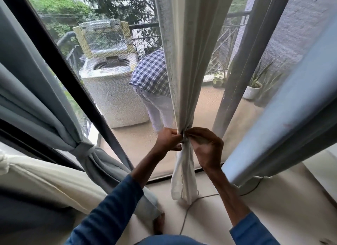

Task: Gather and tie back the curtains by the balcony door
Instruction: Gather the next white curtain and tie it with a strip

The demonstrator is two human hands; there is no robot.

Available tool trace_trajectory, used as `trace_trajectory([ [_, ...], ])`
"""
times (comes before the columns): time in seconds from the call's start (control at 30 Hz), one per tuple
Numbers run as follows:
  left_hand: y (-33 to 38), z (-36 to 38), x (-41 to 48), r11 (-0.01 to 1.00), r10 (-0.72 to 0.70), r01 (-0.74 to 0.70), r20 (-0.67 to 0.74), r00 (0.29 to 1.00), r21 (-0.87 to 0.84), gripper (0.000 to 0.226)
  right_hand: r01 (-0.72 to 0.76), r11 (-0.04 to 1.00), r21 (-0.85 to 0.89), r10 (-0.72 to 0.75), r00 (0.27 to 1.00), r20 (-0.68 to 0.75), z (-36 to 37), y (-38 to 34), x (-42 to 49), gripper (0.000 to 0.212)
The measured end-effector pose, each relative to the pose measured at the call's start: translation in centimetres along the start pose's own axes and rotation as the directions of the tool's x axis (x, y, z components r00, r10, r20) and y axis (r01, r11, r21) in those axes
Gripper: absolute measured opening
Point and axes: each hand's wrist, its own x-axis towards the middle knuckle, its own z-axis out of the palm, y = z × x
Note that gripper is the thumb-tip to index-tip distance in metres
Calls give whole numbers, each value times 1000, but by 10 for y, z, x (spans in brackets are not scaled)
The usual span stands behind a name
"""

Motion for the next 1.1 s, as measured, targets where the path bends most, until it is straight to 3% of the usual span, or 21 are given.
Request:
trace_trajectory([
  [0.13, -2, 2, 1, 998, -8, 7, -17, 1000, -58, 30, 170, 973, -154, -157, 983, 91, -1, 2, -4, 27],
  [0.37, -6, -2, 3, 991, -10, 11, 3, 1000, -137, 24, 130, 986, -106, -113, 982, 153, -1, -3, -9, 32],
  [0.47, -6, 1, 4, 992, -6, 5, -4, 1000, -126, 24, 147, 969, -199, -135, 988, 75, 0, 1, -5, 32],
  [0.6, -6, 2, 5, 995, 16, -19, -29, 999, -103, 22, 221, 897, -384, -169, 972, 165, 2, 2, -4, 28],
  [0.73, -1, 1, 6, 998, 62, -62, -115, 991, 3, 26, 220, 757, -615, -29, 952, 305, 4, -8, -2, 26],
  [0.9, 1, -2, 8, 969, 138, -105, -139, 981, 222, 31, 291, 601, -745, 213, 840, 500, 7, -34, 15, 35],
  [1.1, -3, -1, 8, 979, 153, -139, -84, 985, 148, 38, 405, 493, -770, 336, 728, 598, 6, -52, 42, 31],
])
